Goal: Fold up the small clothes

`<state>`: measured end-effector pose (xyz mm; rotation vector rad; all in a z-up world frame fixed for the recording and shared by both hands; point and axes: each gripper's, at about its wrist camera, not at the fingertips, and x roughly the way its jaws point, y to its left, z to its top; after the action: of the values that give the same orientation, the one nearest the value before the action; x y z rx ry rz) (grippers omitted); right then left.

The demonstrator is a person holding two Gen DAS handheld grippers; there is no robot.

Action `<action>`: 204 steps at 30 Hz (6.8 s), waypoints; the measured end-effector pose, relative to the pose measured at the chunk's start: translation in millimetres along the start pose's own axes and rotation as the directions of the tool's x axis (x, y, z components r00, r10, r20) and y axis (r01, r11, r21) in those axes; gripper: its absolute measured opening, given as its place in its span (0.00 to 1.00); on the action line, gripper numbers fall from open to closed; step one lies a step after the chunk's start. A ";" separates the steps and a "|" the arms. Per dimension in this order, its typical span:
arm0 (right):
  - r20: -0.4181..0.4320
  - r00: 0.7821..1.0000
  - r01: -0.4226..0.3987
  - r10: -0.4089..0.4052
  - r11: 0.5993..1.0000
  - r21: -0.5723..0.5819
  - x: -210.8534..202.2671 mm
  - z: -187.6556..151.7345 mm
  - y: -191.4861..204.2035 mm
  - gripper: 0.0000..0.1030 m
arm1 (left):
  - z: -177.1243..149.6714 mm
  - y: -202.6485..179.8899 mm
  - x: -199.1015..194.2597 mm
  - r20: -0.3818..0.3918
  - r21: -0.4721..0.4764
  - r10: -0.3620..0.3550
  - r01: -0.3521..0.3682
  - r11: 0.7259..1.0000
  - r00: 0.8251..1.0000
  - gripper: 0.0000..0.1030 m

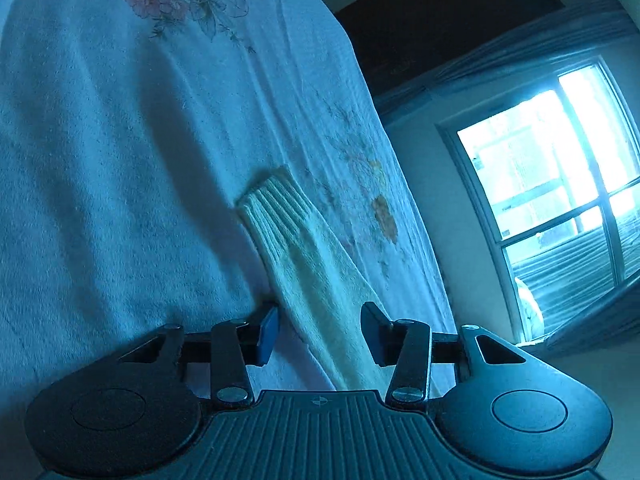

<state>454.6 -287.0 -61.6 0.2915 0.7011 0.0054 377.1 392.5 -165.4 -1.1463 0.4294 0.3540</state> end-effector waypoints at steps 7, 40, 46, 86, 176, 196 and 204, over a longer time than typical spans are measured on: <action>0.023 0.999 0.029 -0.031 0.998 0.060 -10.4 -1.9 8.4 0.33 | 19.3 -4.3 26.1 -0.029 0.031 -0.006 0.007 0.999 1.000 0.39; 0.077 0.983 0.143 -0.169 0.955 0.260 -40.5 15.5 -183.0 0.33 | -396.7 -370.3 67.0 -0.436 0.747 -0.149 0.449 0.490 0.888 0.02; 0.060 0.985 0.138 -0.161 0.949 0.284 -43.6 5.5 -215.5 0.33 | -451.5 -384.0 63.9 -0.471 0.788 -0.110 0.473 0.393 0.875 0.02; -0.040 0.971 -0.199 0.236 0.887 0.417 84.8 29.2 -62.6 0.31 | -250.8 -212.1 53.2 -0.131 0.884 0.121 0.061 0.463 0.984 0.57; -0.041 0.997 -0.069 0.062 0.978 -0.198 81.0 17.7 3.5 0.10 | -308.0 -251.7 64.1 -0.131 0.950 0.103 0.095 0.299 0.986 0.69; -0.180 0.974 -0.150 0.135 0.986 -0.075 -65.7 -84.5 -76.5 0.28 | -298.2 -133.4 -111.8 -0.122 0.925 0.220 0.031 0.378 0.968 0.71; -0.238 0.955 -0.173 0.179 0.984 0.045 -148.2 -150.3 -79.3 0.29 | -288.8 -92.6 -184.9 -0.274 0.872 0.200 0.155 0.464 0.941 0.71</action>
<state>238.1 -338.8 -97.6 0.3799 0.9155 0.2053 219.7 80.9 -99.7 -0.1203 0.8206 -0.0955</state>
